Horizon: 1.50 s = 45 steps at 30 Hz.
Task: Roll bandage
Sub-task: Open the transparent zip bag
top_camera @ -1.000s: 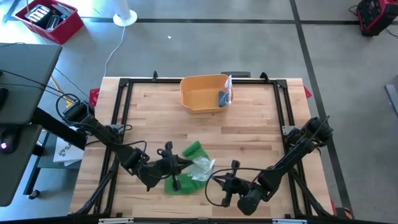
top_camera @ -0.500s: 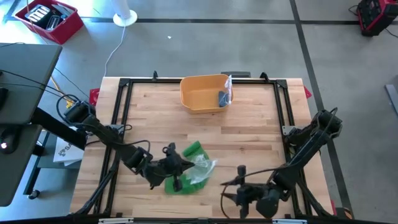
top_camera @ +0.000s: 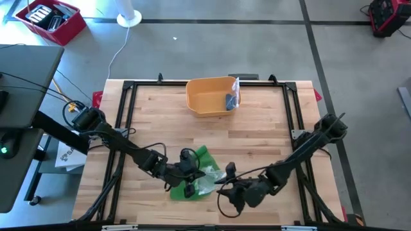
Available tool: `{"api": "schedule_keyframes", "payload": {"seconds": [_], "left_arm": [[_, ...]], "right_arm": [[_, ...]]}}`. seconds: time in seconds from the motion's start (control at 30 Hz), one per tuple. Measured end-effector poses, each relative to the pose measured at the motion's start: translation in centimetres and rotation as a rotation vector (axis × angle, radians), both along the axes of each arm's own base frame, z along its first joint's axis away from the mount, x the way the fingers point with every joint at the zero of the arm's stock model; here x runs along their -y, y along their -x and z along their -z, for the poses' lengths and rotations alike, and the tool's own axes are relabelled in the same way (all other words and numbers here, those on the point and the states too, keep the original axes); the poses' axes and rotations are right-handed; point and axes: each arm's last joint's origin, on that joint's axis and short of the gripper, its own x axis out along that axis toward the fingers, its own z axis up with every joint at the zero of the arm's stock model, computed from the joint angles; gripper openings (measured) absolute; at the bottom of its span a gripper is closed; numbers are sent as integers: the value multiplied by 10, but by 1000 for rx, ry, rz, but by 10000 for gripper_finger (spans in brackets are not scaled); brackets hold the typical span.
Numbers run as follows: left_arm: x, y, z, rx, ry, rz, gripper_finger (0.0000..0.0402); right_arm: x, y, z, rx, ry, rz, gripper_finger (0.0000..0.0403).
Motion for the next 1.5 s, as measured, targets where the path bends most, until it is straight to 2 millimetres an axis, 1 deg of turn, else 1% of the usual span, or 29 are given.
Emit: {"api": "schedule_keyframes", "payload": {"seconds": [0.17,0.43,0.53,0.67,0.77,0.9,1.0,1.17,1.23,1.5], "left_arm": [[-1,-1,0,-8,41,9,0],[-5,-6,-2,5,107,11,0],[-7,-9,-5,39,135,17,0],[-10,-14,-10,71,191,59,0],[-15,-16,-9,58,220,66,0],[-20,-18,-9,49,227,65,0],[-23,-20,-8,43,232,66,0],[-26,-21,-8,35,237,77,0],[-27,-21,-8,38,232,80,0],[-31,-21,-5,5,179,66,0]], "right_arm": [[-1,-7,15,34,181,75,165],[1,-6,22,-12,318,47,165],[2,-5,24,-31,367,26,165],[4,-7,30,-44,448,45,164],[4,-9,37,-41,514,99,150],[4,-11,44,-27,549,161,112],[3,-12,46,-20,549,169,80],[4,-14,46,15,560,235,27],[3,-14,46,32,515,265,9],[1,-11,49,64,183,367,2]]}}
